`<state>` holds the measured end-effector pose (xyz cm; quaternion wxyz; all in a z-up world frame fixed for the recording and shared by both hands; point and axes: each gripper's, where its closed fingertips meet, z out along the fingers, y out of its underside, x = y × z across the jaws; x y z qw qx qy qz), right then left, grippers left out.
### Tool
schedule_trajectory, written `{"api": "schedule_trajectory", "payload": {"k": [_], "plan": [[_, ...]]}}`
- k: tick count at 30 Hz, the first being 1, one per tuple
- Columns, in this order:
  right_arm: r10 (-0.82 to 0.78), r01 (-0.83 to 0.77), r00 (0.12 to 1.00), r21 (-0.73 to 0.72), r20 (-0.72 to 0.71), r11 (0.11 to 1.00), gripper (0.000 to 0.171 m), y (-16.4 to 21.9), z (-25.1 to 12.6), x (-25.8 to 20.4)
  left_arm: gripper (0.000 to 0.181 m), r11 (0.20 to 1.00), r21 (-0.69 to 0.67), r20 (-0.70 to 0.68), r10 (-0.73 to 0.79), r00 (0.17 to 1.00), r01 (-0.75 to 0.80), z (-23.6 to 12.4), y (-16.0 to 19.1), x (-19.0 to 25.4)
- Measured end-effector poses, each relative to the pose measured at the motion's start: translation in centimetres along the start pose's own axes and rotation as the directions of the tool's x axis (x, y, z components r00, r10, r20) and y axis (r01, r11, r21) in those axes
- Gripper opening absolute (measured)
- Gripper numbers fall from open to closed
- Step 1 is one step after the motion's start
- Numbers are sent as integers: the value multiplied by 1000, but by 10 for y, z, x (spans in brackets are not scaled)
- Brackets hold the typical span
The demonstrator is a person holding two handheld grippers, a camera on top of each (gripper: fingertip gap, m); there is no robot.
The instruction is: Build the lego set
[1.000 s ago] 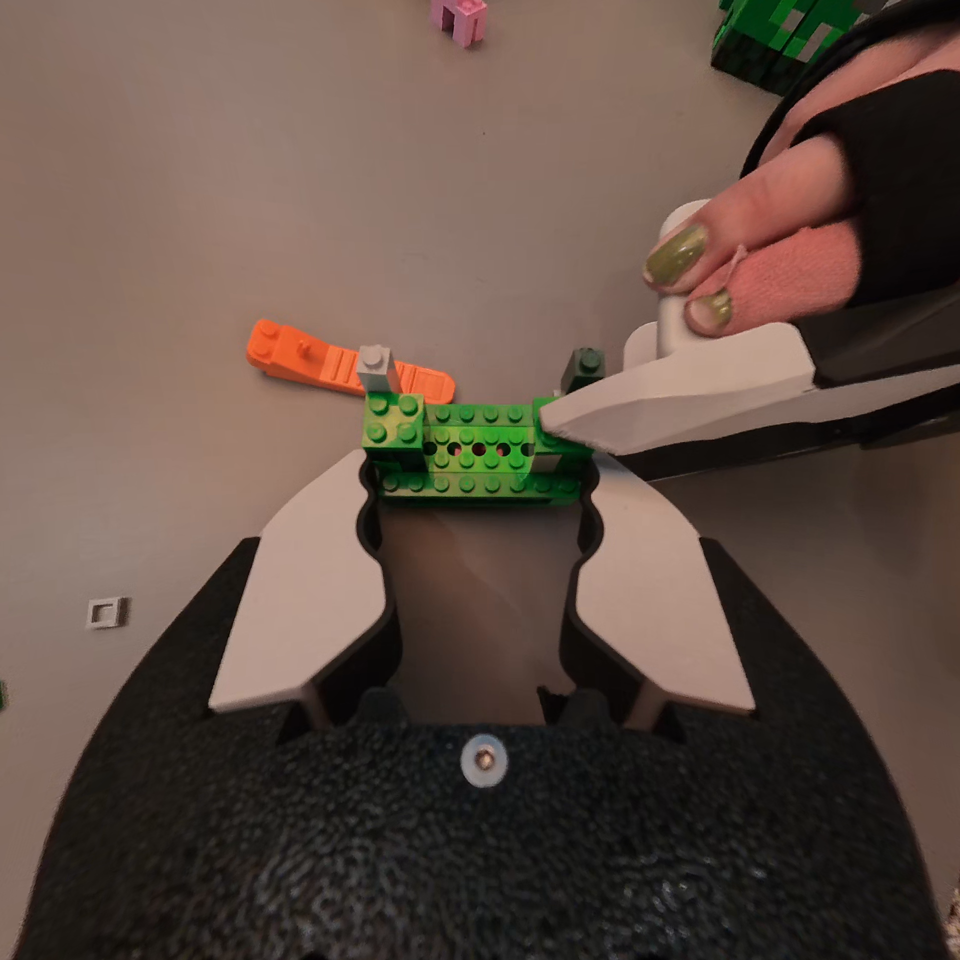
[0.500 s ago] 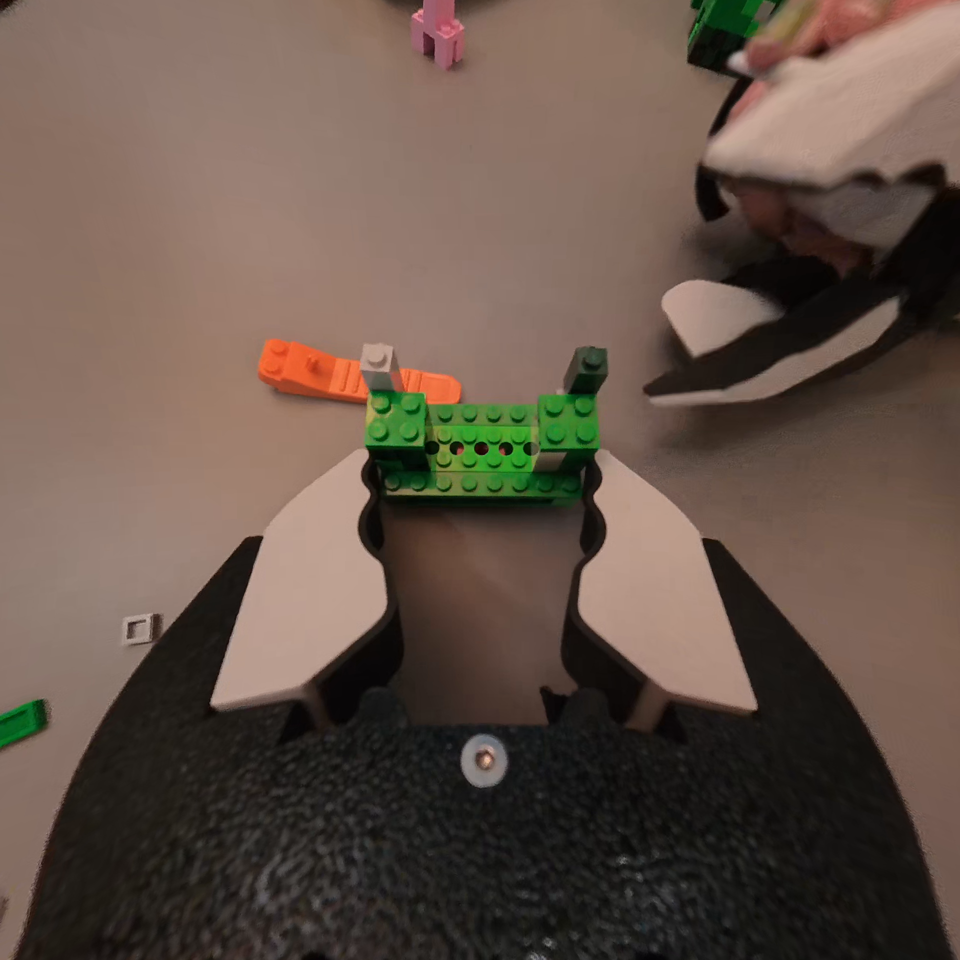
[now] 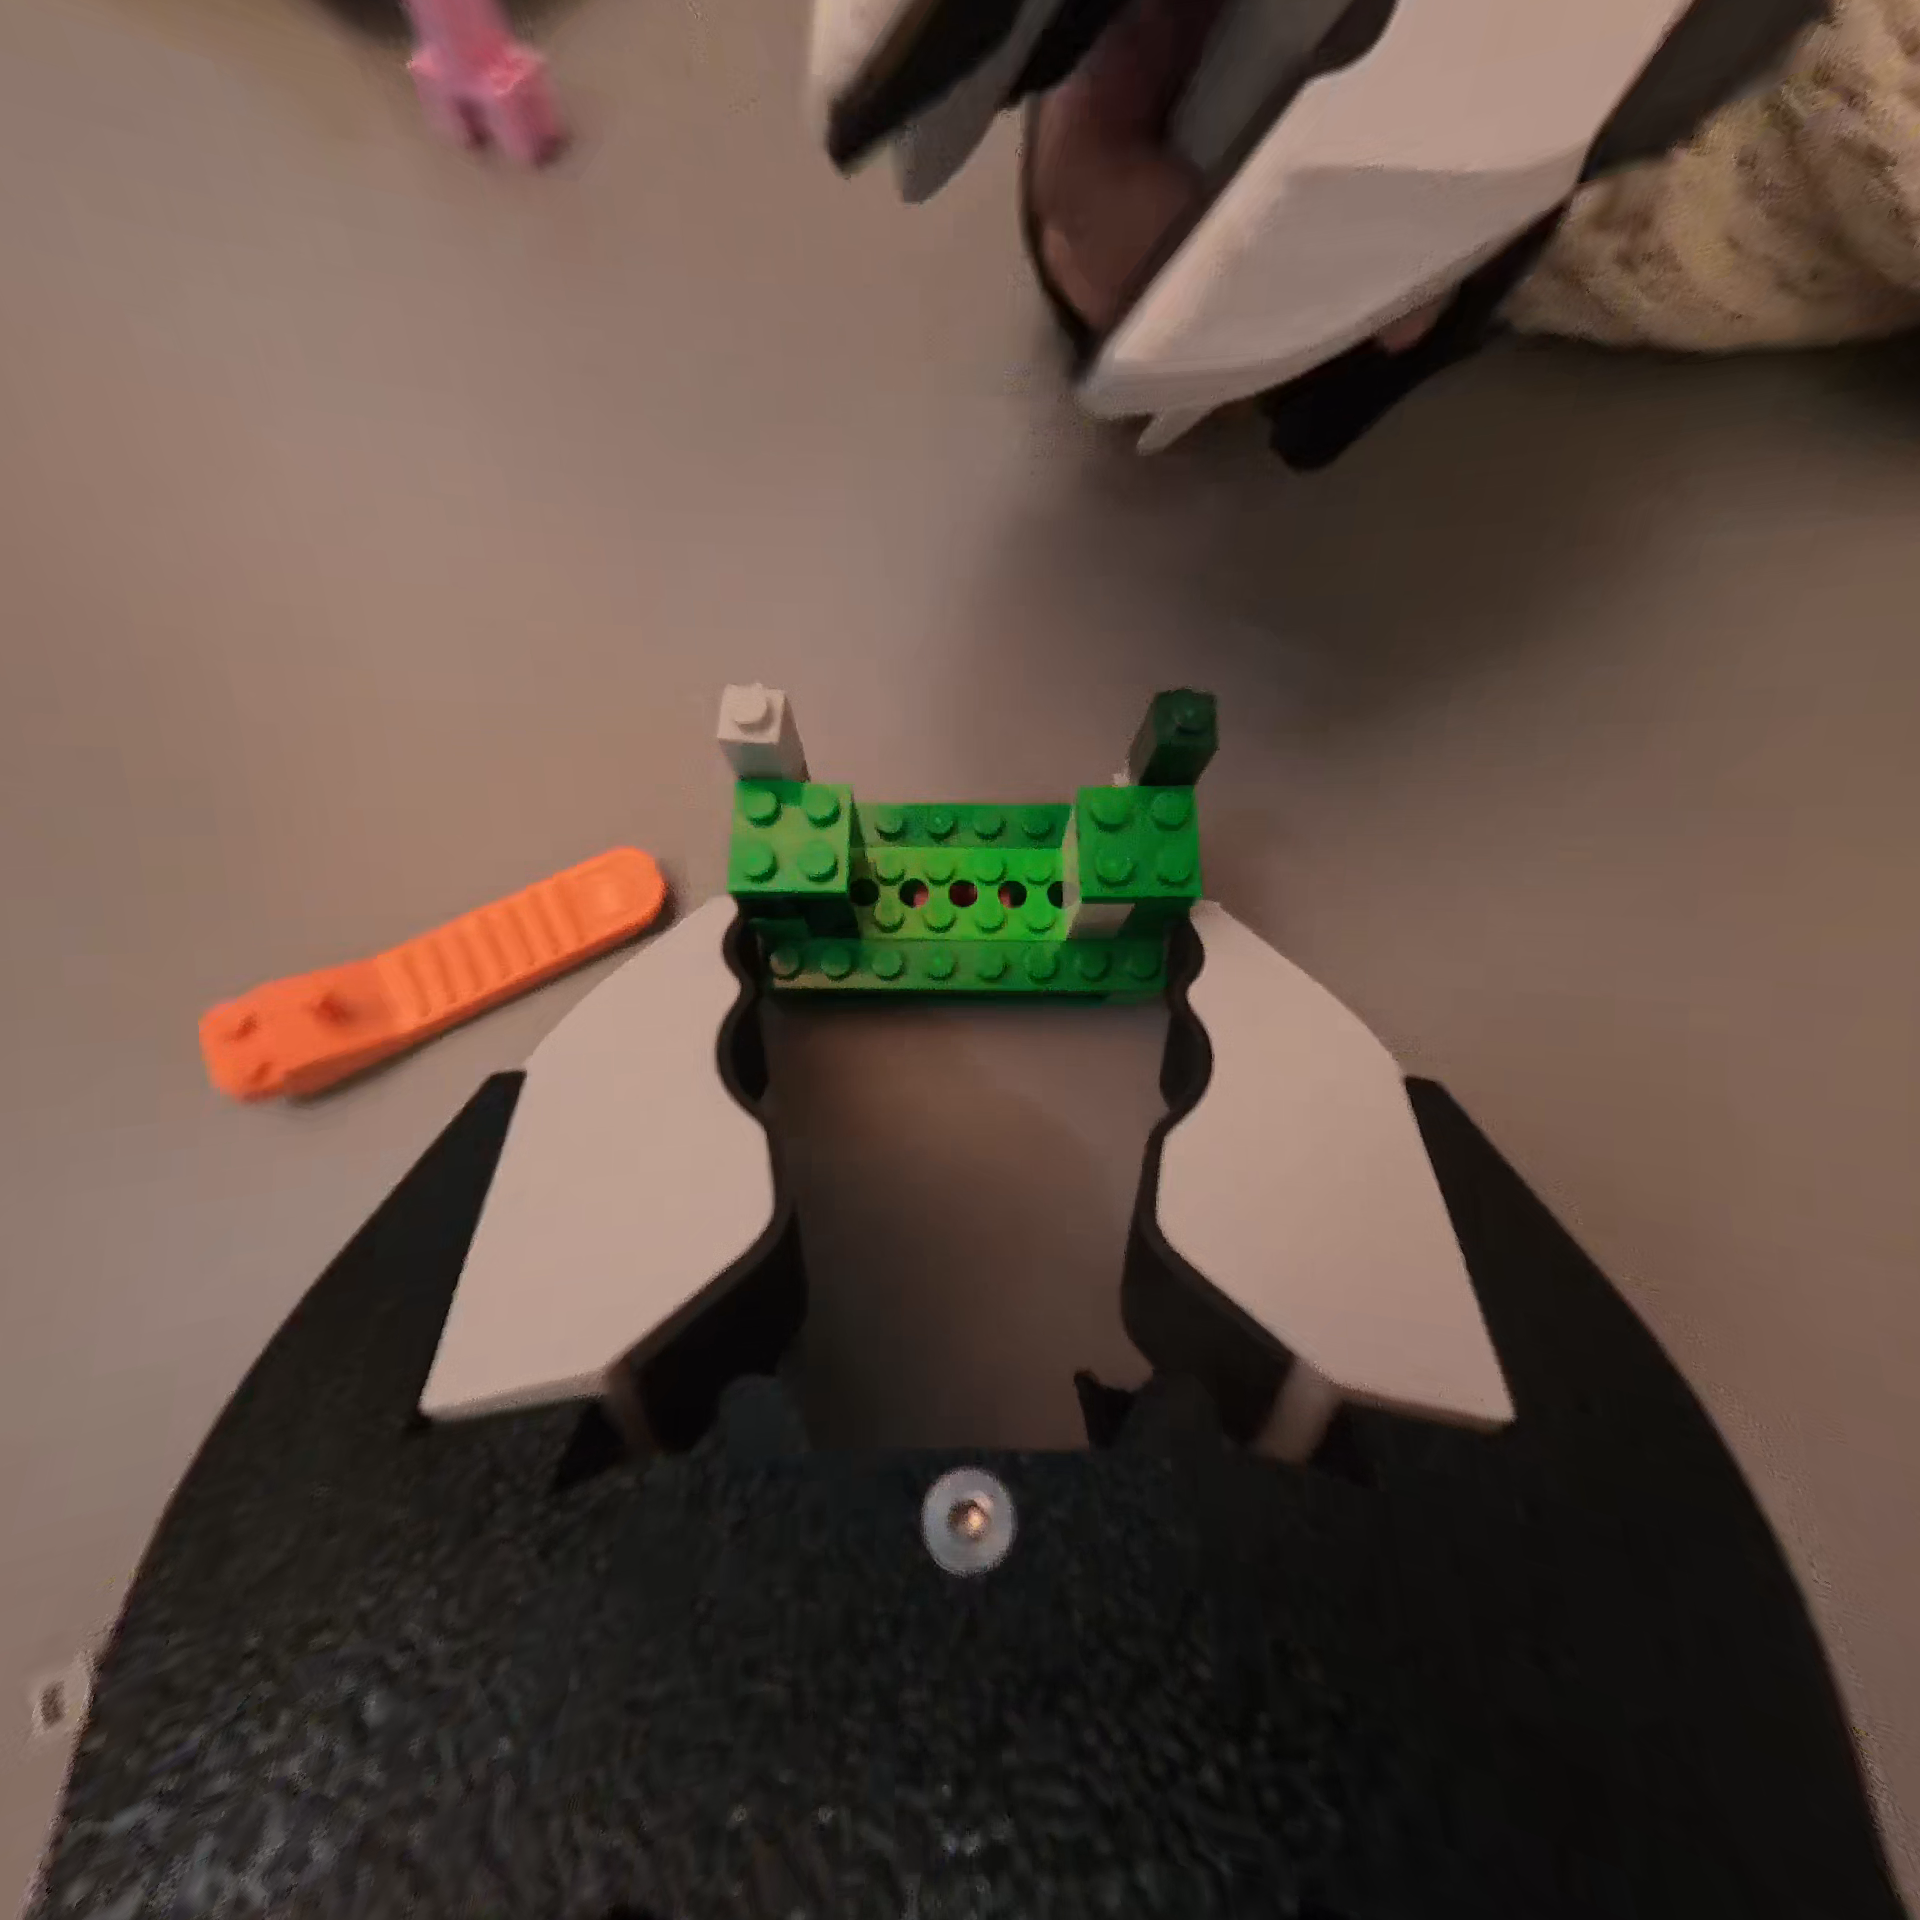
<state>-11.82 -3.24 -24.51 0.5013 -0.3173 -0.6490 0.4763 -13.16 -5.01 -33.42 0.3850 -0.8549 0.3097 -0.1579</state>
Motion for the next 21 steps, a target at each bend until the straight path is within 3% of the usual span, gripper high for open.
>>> {"api": "schedule_trajectory", "payload": {"k": [3, 6, 12, 21], "plan": [[131, -113, 960, -83, 249, 990, 23, 3, -6, -30, 75, 998, -1, -75, 62, 995, -63, -3, 3, 6], [200, -139, 911, -189, 360, 972, 22, 10, -6, -49, 75, 997, -2, -79, 71, 994, -72, -2, 3, 7], [163, -47, 923, -317, 348, 947, 13, 29, 3, -58, 75, 996, -1, -99, 93, 991, -93, -2, 3, 11], [162, -34, 916, -332, 367, 943, 8, 32, 4, -62, 77, 994, -9, -86, 104, 991, -105, -3, 5, 10]]}}
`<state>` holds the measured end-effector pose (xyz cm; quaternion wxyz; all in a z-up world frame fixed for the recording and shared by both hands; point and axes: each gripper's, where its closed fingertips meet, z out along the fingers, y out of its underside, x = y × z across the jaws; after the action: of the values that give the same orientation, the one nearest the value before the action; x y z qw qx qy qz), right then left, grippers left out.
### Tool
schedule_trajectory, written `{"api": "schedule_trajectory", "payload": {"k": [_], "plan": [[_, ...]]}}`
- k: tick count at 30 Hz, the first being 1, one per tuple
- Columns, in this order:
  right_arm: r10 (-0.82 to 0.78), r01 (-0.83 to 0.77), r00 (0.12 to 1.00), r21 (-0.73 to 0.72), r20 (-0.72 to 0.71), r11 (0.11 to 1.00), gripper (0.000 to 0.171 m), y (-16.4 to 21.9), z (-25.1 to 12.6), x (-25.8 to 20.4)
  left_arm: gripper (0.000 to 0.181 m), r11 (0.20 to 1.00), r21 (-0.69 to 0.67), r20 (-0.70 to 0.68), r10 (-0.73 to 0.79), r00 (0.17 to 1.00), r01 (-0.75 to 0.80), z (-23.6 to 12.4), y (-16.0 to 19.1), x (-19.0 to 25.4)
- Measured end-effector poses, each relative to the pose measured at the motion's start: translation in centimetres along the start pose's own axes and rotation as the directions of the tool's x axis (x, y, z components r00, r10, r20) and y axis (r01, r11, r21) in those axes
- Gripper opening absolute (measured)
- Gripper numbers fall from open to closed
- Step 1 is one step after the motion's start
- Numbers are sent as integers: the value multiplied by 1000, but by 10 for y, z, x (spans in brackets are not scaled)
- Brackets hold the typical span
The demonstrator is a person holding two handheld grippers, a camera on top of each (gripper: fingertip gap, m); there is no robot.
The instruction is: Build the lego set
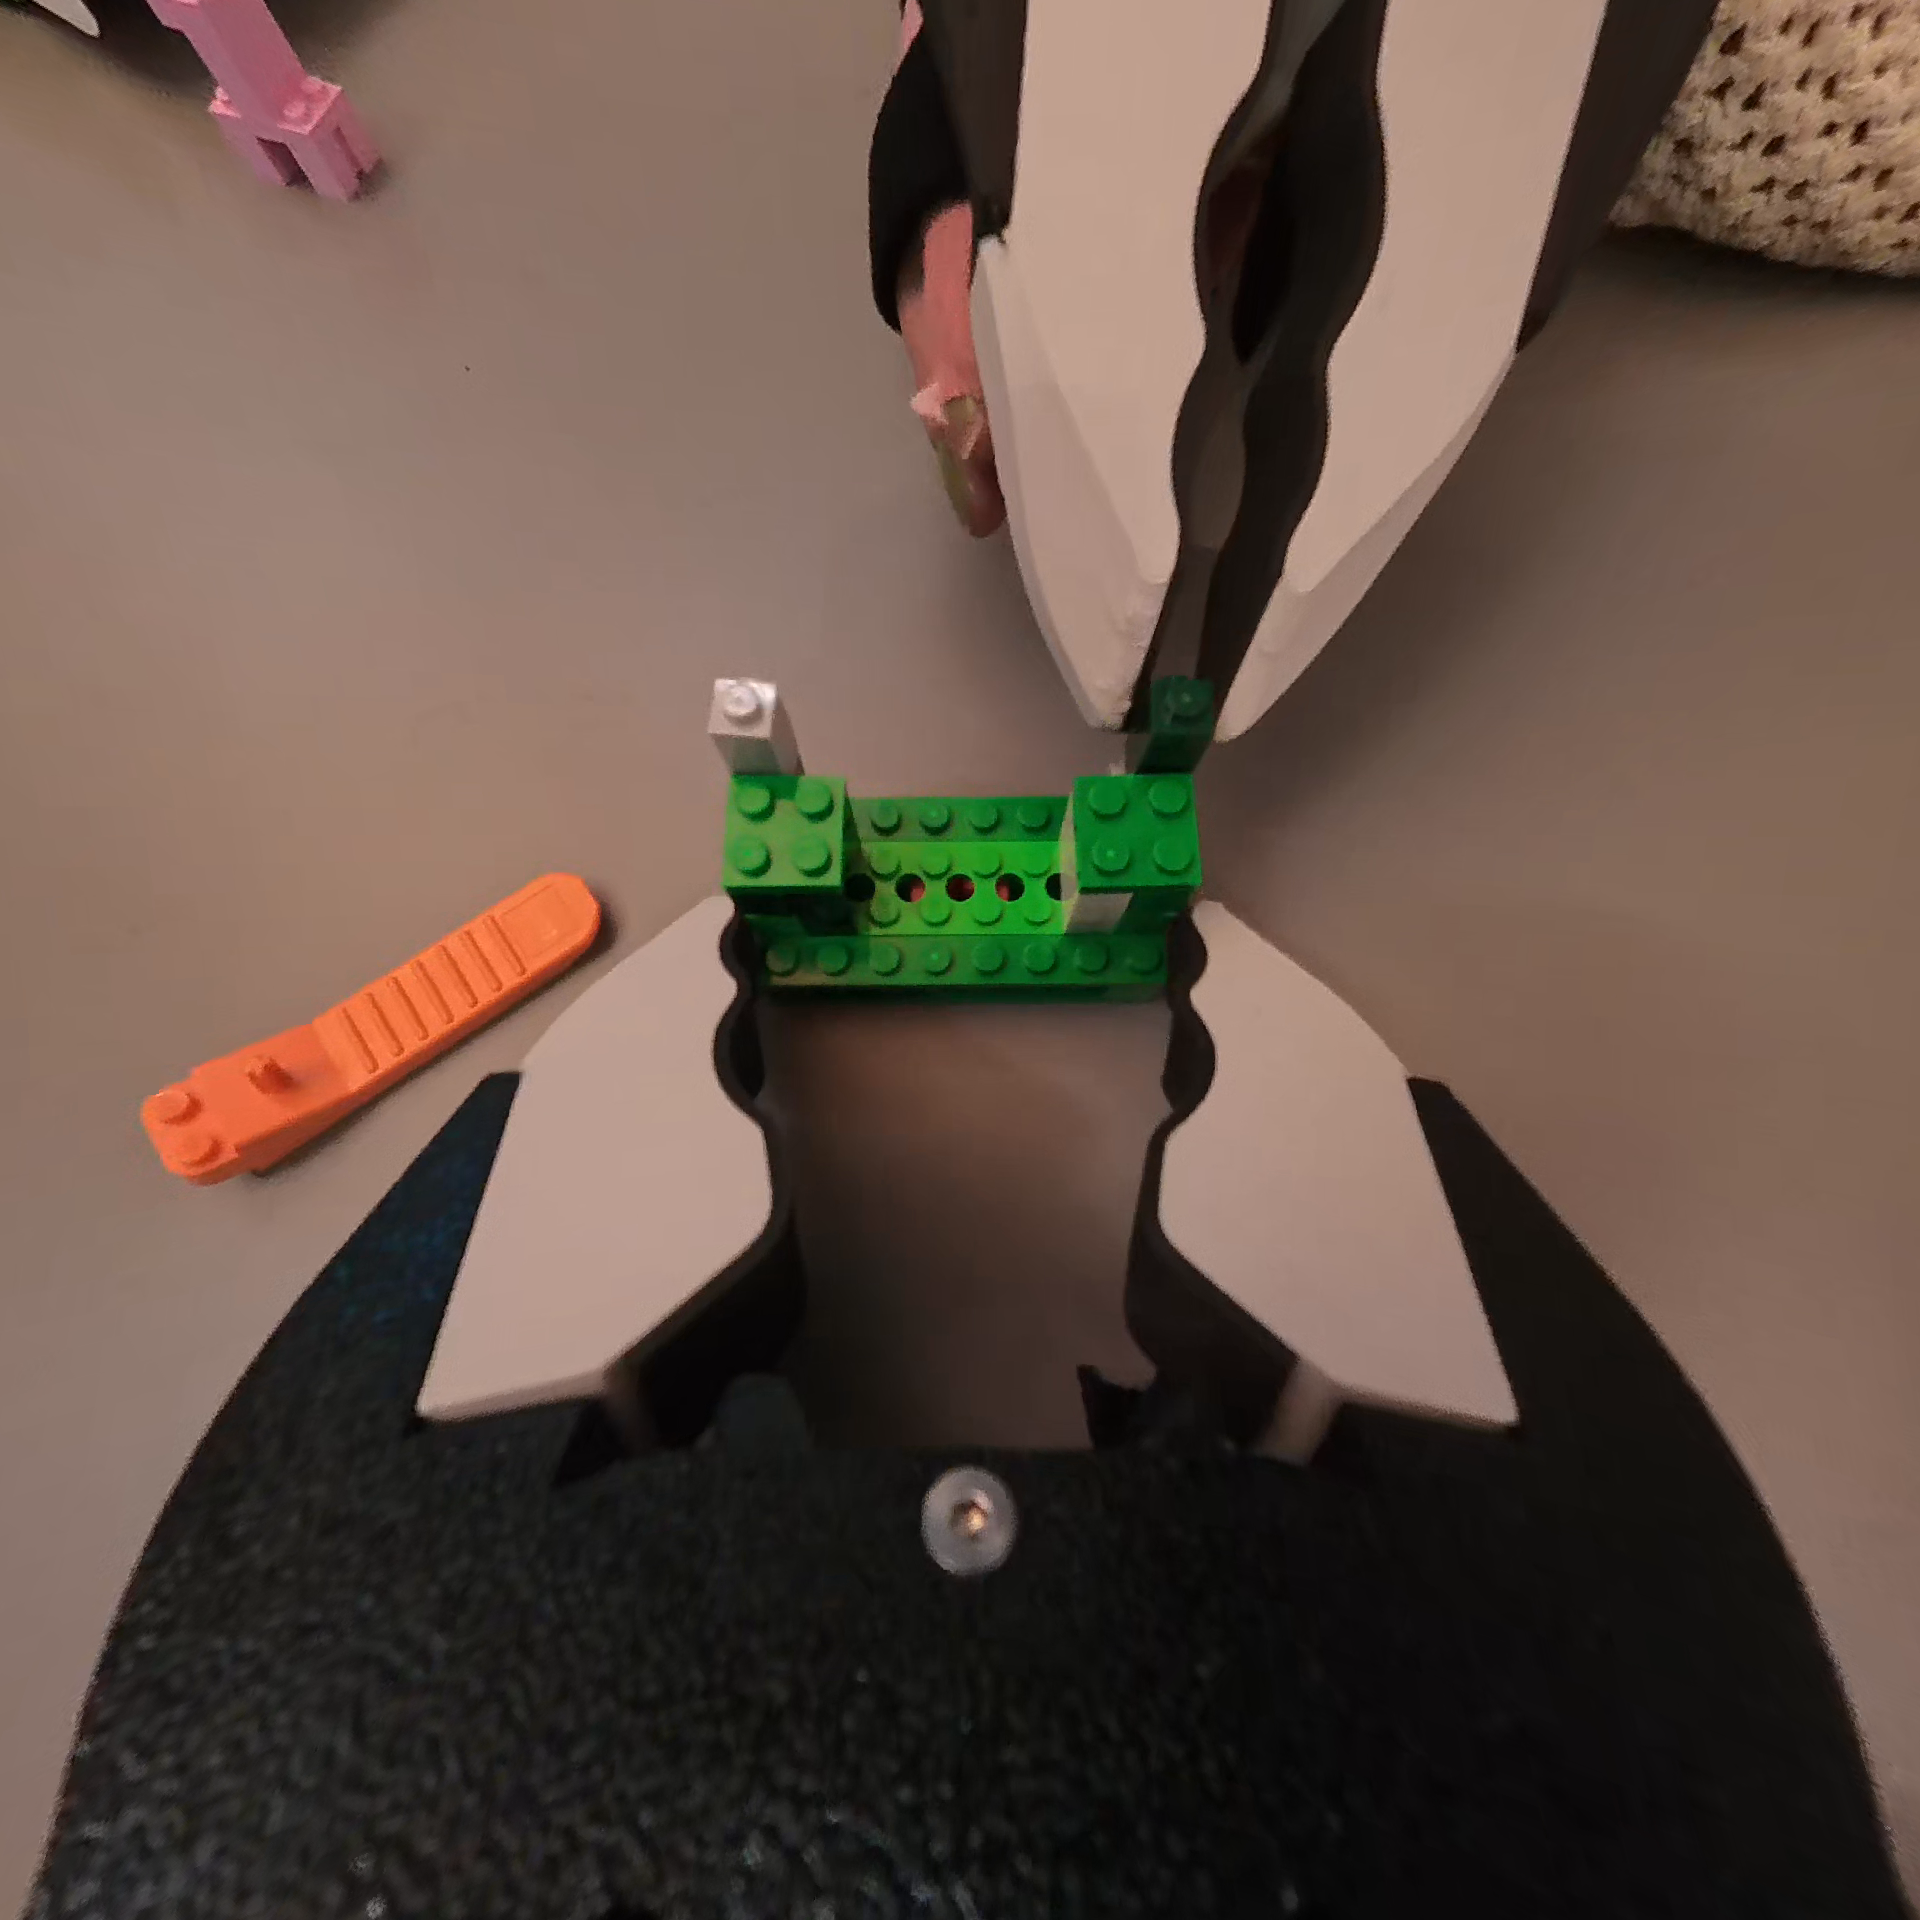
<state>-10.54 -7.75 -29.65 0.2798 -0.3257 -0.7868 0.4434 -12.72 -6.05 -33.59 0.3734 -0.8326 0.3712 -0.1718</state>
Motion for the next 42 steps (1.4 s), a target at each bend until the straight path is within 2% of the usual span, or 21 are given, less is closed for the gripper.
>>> {"api": "schedule_trajectory", "payload": {"k": [2, 4, 7, 9, 13, 17, 21, 22, 32, 38, 42], "plan": [[0, 0, 1000, 0, 0, 1000, 8, 0, 0, 0, 90, 1000, 4, 39, 25, 999, -25, -4, 2, -1], [-3, 3, 1000, -1, 1, 1000, 8, 0, 0, 0, 86, 996, 62, 101, 63, 993, -69, -16, 1, -1], [2, -2, 1000, 0, 7, 1000, 8, 0, 0, 0, 50, 968, 201, 149, 121, 981, -150, -41, -12, 9], [7, -7, 1000, 0, 12, 1000, 8, 0, 0, 0, 29, 947, 275, 120, 135, 983, -164, -47, -20, 20], [7, -7, 1000, -1, 13, 1000, 8, 0, 1, 0, 32, 959, 258, 28, 110, 994, -113, -34, -24, 31], [13, -13, 1000, -1, 19, 1000, 7, 0, 1, 1, 37, 974, 196, 70, 100, 993, -112, -23, -22, 25], [17, -17, 1000, -2, 23, 1000, 7, 0, 1, 1, 18, 972, 175, 110, 136, 985, -154, -18, -21, 22], [16, -16, 1000, -2, 23, 1000, 7, 0, 1, 1, 18, 970, 174, 118, 149, 982, -168, -18, -21, 21], [40, -40, 999, -6, 26, 999, 7, 0, 1, 2, 17, 968, 185, 76, 158, 984, -170, -18, -22, 20], [51, -51, 999, -7, 17, 999, 7, 1, 1, 4, 17, 976, 186, 10, 110, 994, -110, -17, -22, 18], [20, -21, 999, 18, 33, 1000, 8, -2, -1, -1, 20, 971, 207, 20, 122, 992, -123, -20, -23, 21]]}}
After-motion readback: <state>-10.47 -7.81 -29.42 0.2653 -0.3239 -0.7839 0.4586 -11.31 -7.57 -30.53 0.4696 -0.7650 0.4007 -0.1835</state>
